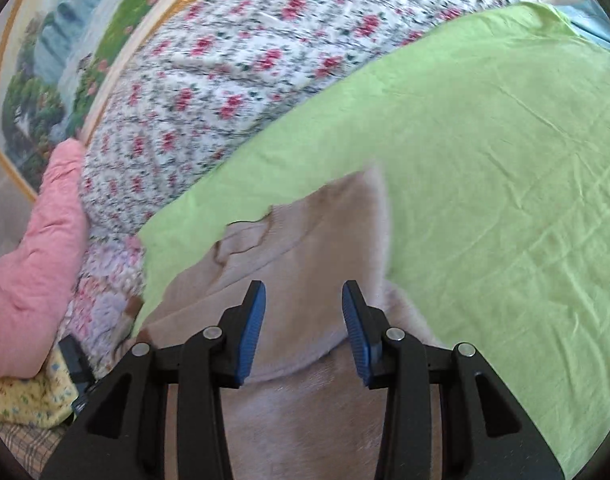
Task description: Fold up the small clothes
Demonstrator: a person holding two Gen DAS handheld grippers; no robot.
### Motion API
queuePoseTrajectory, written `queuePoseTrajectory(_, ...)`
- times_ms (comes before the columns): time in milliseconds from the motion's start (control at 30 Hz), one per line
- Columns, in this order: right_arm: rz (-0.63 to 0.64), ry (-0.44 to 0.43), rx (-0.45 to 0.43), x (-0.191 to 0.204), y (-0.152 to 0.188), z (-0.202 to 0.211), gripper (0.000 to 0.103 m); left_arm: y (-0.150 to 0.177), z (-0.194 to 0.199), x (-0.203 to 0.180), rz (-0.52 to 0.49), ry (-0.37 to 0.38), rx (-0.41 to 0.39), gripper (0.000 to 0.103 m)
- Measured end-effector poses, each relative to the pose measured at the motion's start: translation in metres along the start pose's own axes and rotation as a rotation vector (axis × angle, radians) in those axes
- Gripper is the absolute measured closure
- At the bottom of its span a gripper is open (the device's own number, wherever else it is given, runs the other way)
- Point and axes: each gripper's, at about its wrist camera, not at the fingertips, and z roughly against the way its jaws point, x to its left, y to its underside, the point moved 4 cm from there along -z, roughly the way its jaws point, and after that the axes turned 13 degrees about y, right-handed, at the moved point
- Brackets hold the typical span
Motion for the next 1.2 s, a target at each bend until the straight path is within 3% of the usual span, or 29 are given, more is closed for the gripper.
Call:
queuePoseTrajectory(233,0.060,0.122,0.045,-0.007,-0.024,-0.049,0.062,0.006,0.003,0.008,0.043,-0.008,-0.018,0.090)
queuePoseTrajectory(433,0.135,0.178,0.180,-0.008,-0.030,-0.102,0.062,0.010,0.002,0.001,0.004,-0.025,-0.005,0.090)
queuePoseTrajectory(467,0.146,0.164,0.181,-0.008,-0.030,-0.104,0.072,0.009,0.001,0.001,0.005,-0.023,-0.003,0.090)
queuePoseTrajectory(500,0.166,0.156,0.175,-0.008,-0.032,-0.105,0.094,0.009,0.000,-0.001,0.006,-0.013,-0.001,0.090)
queuePoseTrajectory(633,0.175,0.153,0.080,-0.015,-0.054,-0.090,0.095,0.001,-0.009,-0.020,-0.013,0.033,0.001,0.090)
queuePoseTrajectory(733,0.174,0.175,0.072,-0.024,-0.063,-0.092,0.096,0.003,-0.021,-0.026,-0.033,0.025,0.013,0.090)
queuePoseTrajectory(833,0.206,0.203,0.109,-0.032,-0.051,-0.104,0.096,0.012,-0.029,-0.012,0.009,0.022,0.058,0.089)
queuePoseTrajectory(967,0.173,0.191,0.109,-0.040,-0.048,-0.101,0.094,0.014,-0.015,-0.004,0.004,0.021,0.049,0.081)
queuePoseTrajectory(1067,0.158,0.220,0.087,-0.038,-0.046,-0.086,0.087,0.016,-0.005,-0.003,-0.019,0.006,0.050,0.077)
queuePoseTrajectory(1133,0.157,0.194,0.065,-0.029,-0.039,-0.068,0.087,0.020,0.004,-0.002,-0.027,-0.007,0.048,0.079)
queuePoseTrajectory(1200,0.162,0.161,0.041,-0.019,-0.028,-0.047,0.080,0.022,0.013,0.001,-0.013,0.005,0.049,0.071)
